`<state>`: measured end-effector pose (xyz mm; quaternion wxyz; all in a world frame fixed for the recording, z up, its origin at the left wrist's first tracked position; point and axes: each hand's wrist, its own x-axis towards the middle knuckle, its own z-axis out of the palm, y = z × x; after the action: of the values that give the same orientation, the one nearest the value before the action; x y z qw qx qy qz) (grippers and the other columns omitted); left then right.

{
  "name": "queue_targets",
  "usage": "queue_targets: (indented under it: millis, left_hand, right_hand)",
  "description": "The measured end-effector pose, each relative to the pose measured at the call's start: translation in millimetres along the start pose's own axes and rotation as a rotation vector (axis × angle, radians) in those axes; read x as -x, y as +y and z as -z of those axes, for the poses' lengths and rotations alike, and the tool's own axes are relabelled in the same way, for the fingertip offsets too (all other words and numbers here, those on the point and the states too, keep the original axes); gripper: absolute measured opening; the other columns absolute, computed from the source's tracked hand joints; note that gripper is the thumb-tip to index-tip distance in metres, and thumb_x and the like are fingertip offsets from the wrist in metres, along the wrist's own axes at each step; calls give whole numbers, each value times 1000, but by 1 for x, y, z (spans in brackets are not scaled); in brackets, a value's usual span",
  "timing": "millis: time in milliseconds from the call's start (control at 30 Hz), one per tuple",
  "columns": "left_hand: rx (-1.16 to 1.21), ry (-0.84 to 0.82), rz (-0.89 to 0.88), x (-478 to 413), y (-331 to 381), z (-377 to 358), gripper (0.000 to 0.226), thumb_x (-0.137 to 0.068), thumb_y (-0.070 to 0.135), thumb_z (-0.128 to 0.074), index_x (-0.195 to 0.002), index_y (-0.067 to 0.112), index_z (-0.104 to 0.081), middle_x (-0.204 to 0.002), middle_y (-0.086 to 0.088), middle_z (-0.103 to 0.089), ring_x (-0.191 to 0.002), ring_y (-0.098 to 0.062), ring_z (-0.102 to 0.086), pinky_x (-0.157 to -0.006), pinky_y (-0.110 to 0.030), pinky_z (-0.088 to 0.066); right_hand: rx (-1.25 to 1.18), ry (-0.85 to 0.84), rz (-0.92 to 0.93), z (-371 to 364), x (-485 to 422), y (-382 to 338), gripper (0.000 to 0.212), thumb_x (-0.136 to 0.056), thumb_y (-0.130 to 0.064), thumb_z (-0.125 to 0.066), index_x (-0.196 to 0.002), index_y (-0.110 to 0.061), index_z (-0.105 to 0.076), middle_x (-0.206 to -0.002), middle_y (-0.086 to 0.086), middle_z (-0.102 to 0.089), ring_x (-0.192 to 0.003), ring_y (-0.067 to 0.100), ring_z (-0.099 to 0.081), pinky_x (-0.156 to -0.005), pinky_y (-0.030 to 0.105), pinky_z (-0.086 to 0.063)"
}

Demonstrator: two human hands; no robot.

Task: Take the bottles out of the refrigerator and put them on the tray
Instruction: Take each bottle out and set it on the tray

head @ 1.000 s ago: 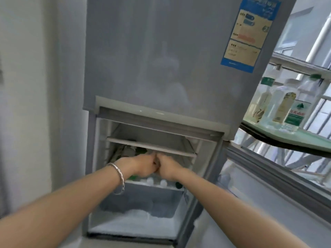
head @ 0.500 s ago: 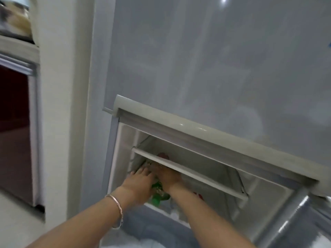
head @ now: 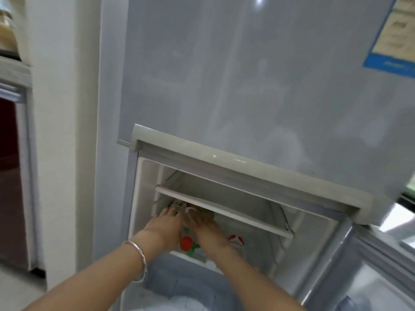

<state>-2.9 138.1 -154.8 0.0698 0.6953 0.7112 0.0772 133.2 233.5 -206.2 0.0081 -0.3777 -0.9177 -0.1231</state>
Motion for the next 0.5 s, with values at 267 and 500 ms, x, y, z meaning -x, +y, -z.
queue_targets:
  millis: [267,500]
  left_hand:
    - [71,-161,-122,44,26,39,87,-79,18,-72,-150,17,-22,-150,-7,-39,-131,-28,-49,-105,-39,-44]
    - [268,-251,-457,88,76,90,38,-60,29,-86,-88,38,-63,-88,19,-67,-82,-3,-63,-64,-8,-45]
  right_hand:
    - [-514,109,-150,63,94,-34,61,-87,-33,-67,-139,-22,-37,-131,6,-60,-114,26,-60,-93,39,-50]
    - [-639,118,-334,138,179,-42,54,-81,-51,-64,-125,-22,-55,-119,3,-67,-106,22,-66,-86,33,-54]
